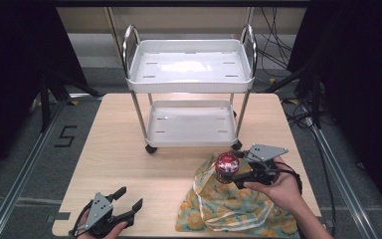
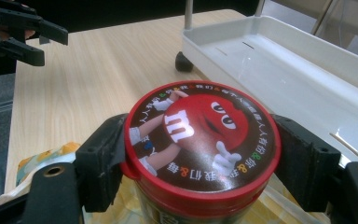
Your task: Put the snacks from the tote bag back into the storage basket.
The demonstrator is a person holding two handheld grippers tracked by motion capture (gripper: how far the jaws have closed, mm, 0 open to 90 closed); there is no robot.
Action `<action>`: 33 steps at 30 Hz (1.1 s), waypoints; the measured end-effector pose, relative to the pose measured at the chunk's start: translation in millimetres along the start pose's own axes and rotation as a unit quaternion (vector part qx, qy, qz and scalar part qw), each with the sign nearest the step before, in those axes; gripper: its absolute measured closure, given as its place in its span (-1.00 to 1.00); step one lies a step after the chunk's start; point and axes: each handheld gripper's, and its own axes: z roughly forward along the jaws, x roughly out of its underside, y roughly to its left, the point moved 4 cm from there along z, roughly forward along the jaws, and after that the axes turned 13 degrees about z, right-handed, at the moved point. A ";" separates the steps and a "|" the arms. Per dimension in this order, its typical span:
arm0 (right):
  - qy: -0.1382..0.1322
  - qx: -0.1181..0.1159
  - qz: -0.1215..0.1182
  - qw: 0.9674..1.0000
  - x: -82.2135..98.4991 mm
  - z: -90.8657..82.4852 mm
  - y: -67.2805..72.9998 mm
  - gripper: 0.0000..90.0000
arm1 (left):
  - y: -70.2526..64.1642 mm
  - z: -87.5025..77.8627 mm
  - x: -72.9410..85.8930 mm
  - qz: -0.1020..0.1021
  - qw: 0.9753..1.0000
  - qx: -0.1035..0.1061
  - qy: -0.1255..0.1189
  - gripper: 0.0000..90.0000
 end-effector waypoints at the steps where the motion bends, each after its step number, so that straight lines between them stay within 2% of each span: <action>1: -0.001 -0.001 -0.008 1.000 -1.1 0.6 -1.0 -0.42 | 0.0 0.0 0.2 0.000 1.000 0.000 -0.001 -0.34; 6: 0.006 -0.002 -0.013 1.000 -1.9 1.9 -0.4 -0.42 | -0.2 0.4 0.0 -0.006 1.000 0.000 -0.003 -0.34; 7: 0.013 -0.003 -0.007 1.000 -1.5 1.3 0.4 -0.42 | -0.1 0.5 -0.1 -0.004 1.000 0.001 -0.003 -0.34; 10: 0.012 -0.003 -0.021 1.000 -3.1 2.5 0.2 -0.42 | 0.1 0.4 -0.4 -0.001 1.000 0.002 -0.003 -0.34; 11: 0.016 -0.008 -0.008 1.000 -2.6 3.0 2.4 -0.42 | 0.0 0.7 -0.3 -0.003 1.000 0.002 -0.003 -0.34; 12: 0.010 -0.007 -0.013 1.000 -3.7 4.6 1.7 -0.42 | 0.0 0.2 -0.2 -0.003 1.000 0.000 0.001 -0.34; 14: 0.014 -0.006 -0.019 1.000 -4.6 4.8 1.1 -0.42 | -0.3 0.4 0.1 -0.006 1.000 0.000 -0.002 -0.34; 15: 0.005 -0.007 -0.019 1.000 -5.7 6.4 1.7 -0.42 | -0.3 0.3 -0.1 -0.006 1.000 0.000 -0.003 -0.34; 16: 0.013 -0.008 -0.018 1.000 -6.4 5.2 2.3 -0.42 | -0.3 0.2 -0.2 -0.006 1.000 0.000 -0.003 -0.34; 17: 0.010 -0.007 -0.007 1.000 -6.9 5.3 4.4 -0.42 | -0.3 0.3 -0.2 -0.006 1.000 0.000 -0.003 -0.34; 20: 0.005 -0.010 -0.022 1.000 -11.5 6.7 4.1 -0.42 | -0.4 0.6 -0.2 -0.002 1.000 0.002 -0.005 -0.34; 21: 0.001 -0.008 -0.015 1.000 -12.3 7.0 6.0 -0.42 | -0.8 0.3 -0.3 -0.004 1.000 0.003 -0.003 -0.34; 22: 0.006 -0.011 -0.016 1.000 -13.5 6.2 6.6 -0.42 | -0.7 0.5 -0.4 -0.002 1.000 0.003 -0.005 -0.34; 24: -0.003 -0.011 -0.025 1.000 -15.9 8.5 6.8 -0.42 | -0.7 0.2 -0.4 -0.003 1.000 0.002 -0.003 -0.34; 27: 0.001 -0.012 -0.017 1.000 -16.5 9.0 8.6 -0.42 | -0.1 0.5 -0.1 -0.001 1.000 0.002 0.001 -0.34; 29: 0.002 -0.011 -0.014 1.000 -18.6 10.7 9.5 -0.42 | -0.7 1.2 -0.2 -0.004 1.000 0.001 -0.005 -0.34; 30: -0.001 -0.015 -0.026 1.000 -20.5 12.0 8.0 -0.42 | -0.7 1.2 -0.3 -0.004 1.000 0.001 -0.006 -0.34; 32: -0.004 -0.013 -0.022 1.000 -22.2 13.5 9.0 -0.42 | -0.7 0.1 -0.3 -0.003 1.000 0.000 0.000 -0.34; 33: -0.004 -0.016 -0.031 0.999 -23.4 15.1 8.2 -0.42 | -0.7 0.3 -0.3 -0.003 1.000 0.002 -0.003 -0.34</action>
